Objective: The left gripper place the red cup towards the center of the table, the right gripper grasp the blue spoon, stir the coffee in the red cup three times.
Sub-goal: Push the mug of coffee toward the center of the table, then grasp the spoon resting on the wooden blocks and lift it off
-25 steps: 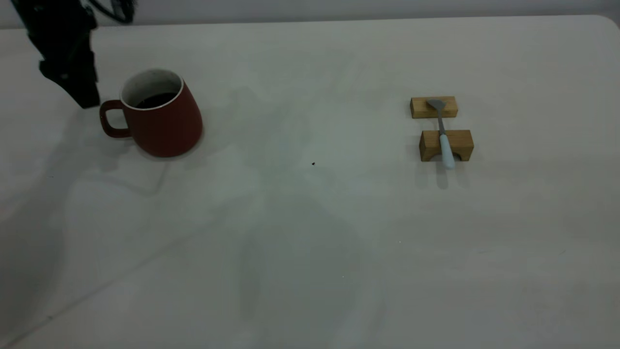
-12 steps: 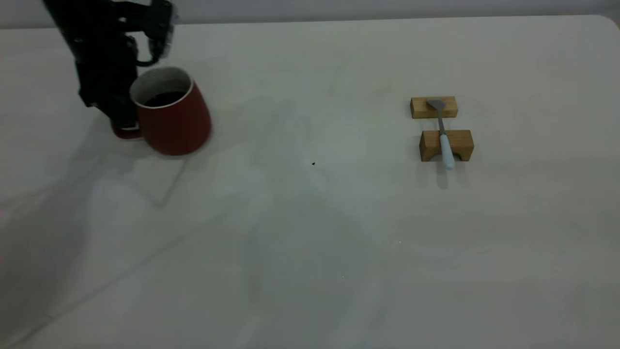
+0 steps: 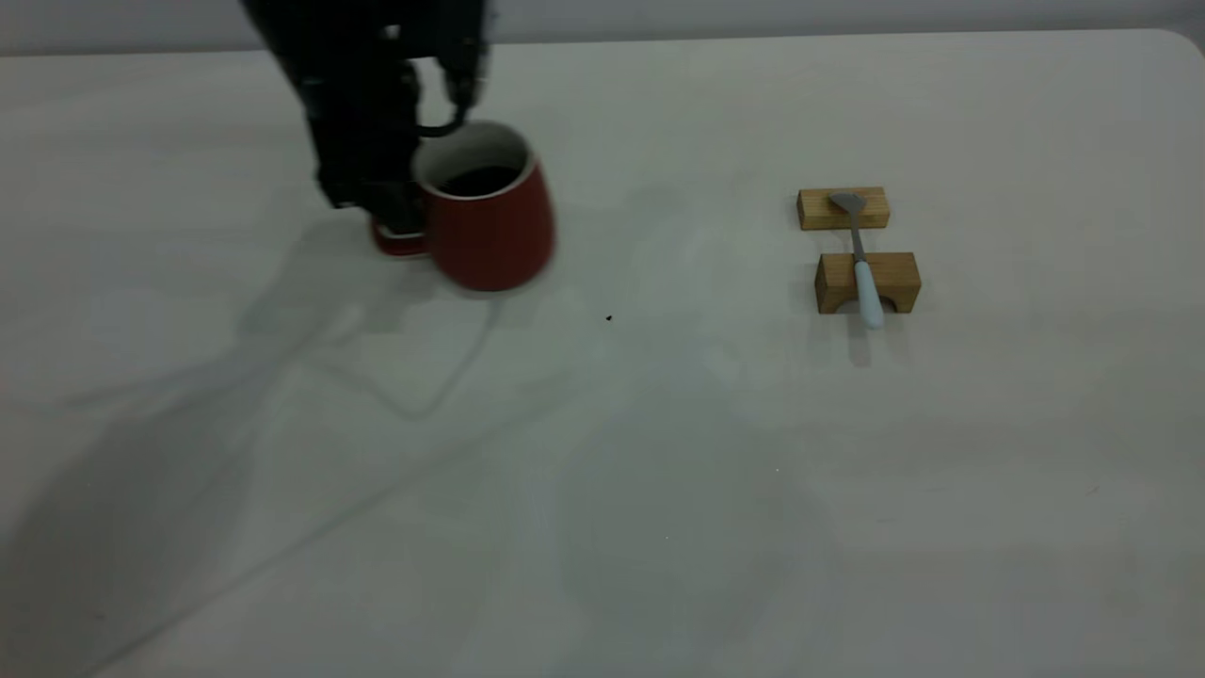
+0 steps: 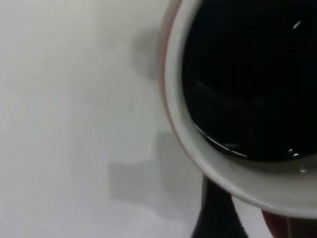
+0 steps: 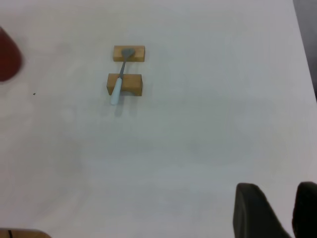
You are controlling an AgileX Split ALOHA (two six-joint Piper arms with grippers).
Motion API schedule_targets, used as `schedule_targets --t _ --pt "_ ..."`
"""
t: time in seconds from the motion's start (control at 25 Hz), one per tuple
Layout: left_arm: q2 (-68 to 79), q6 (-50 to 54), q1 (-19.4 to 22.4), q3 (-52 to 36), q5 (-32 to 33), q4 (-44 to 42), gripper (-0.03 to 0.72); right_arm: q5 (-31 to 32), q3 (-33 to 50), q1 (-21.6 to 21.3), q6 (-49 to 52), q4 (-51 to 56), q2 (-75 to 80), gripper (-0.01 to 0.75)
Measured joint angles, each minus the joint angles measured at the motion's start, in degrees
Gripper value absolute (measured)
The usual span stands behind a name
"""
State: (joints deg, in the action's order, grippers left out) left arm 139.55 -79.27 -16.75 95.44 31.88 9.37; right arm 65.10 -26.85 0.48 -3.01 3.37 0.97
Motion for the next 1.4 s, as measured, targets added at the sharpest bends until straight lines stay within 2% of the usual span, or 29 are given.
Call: schedule_targets --t 0.24,0.48,0.72,0.88,1.24,1.4 --pt "0.3 0.1 -3.2 0.0 -1.2 1.1 0.56 0.0 0.0 0.0 0.0 0.0 0.0 0.238" --pt "-0.2 4.7 -3.2 0.0 -0.9 0.8 0.56 0.0 0.0 0.0 0.0 0.0 0.0 0.238" --pt "-8.0 12.8 -3.2 0.0 4.6 -4.1 0.56 0.0 0.0 0.0 0.0 0.0 0.0 0.238" --pt "-17.3 25.3 -3.0 0.0 12.5 -9.7 0.56 0.0 0.0 0.0 0.0 0.0 0.0 0.238" --pt "-43.2 66.6 -0.4 -0.1 34.9 -26.6 0.56 0.0 0.0 0.0 0.0 0.0 0.0 0.238" --pt "-53.1 72.5 0.9 -0.7 35.0 -27.9 0.56 0.0 0.0 0.0 0.0 0.0 0.0 0.238"
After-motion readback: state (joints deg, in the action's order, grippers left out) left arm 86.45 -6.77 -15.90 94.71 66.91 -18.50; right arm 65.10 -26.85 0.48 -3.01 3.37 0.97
